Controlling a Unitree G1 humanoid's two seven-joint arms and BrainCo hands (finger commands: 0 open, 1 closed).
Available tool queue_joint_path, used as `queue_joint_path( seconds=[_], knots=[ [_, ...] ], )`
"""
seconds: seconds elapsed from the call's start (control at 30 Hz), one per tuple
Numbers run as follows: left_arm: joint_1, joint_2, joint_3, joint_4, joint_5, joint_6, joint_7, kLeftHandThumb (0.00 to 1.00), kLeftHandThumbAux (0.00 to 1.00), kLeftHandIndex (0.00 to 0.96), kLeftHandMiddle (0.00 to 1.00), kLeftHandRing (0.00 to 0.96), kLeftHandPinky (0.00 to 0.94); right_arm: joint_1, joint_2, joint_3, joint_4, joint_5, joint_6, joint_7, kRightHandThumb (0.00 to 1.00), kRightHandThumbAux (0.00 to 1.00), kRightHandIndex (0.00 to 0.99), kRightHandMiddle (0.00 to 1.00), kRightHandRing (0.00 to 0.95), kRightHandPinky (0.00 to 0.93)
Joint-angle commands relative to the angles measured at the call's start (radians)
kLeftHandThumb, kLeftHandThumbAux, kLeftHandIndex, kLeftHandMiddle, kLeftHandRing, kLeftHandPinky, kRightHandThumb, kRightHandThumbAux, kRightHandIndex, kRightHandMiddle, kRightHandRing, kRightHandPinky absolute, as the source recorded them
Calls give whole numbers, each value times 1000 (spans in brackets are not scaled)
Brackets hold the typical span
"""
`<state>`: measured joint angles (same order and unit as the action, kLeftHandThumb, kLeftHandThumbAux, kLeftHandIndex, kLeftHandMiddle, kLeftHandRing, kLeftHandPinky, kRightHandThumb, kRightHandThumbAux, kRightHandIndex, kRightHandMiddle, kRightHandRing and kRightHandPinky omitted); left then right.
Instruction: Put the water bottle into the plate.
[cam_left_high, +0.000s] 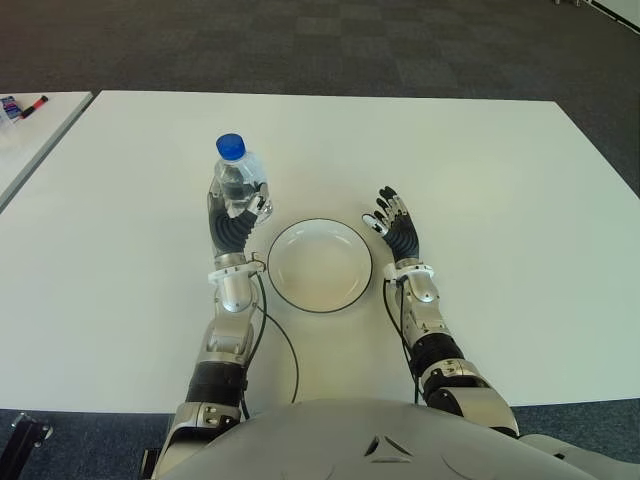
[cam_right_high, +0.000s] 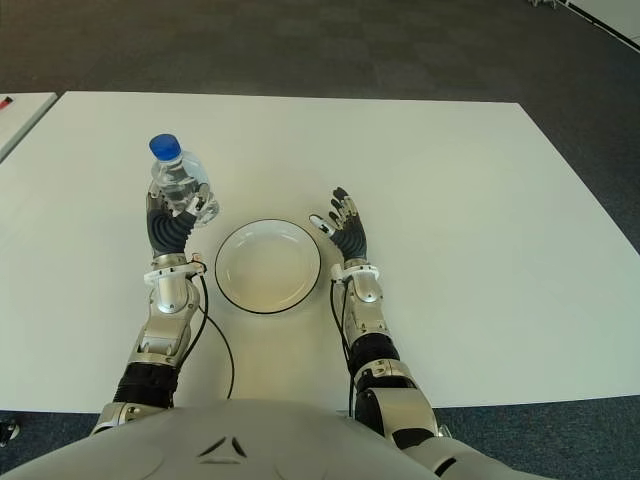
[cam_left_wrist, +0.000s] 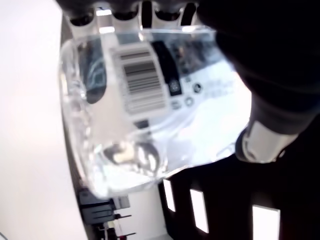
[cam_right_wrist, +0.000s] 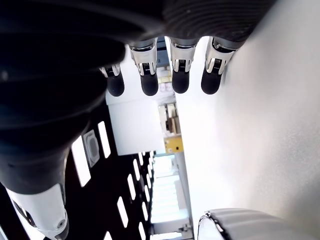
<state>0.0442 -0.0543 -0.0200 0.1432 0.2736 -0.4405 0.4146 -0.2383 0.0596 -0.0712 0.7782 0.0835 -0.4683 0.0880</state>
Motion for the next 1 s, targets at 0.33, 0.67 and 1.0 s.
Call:
queue_joint_path(
  seconds=[0.33,0.67,1.0],
  knots=[
    [78,-20,-57,-142,24,-51,-28,952,648,394,512,529,852,43,18,-6,33,9,76,-8,116,732,11,13,16,75],
    [109,-25,-117,-192,9,6,-83,952,649,392,511,529,853,38,16,-6,43,6,83,-13,126,725,17,19,19,76],
    [96,-13,-162,-154,29,38,-108,951,649,390,510,528,849,36,18,-8,49,11,75,-7,134,730,21,22,22,78]
  ],
)
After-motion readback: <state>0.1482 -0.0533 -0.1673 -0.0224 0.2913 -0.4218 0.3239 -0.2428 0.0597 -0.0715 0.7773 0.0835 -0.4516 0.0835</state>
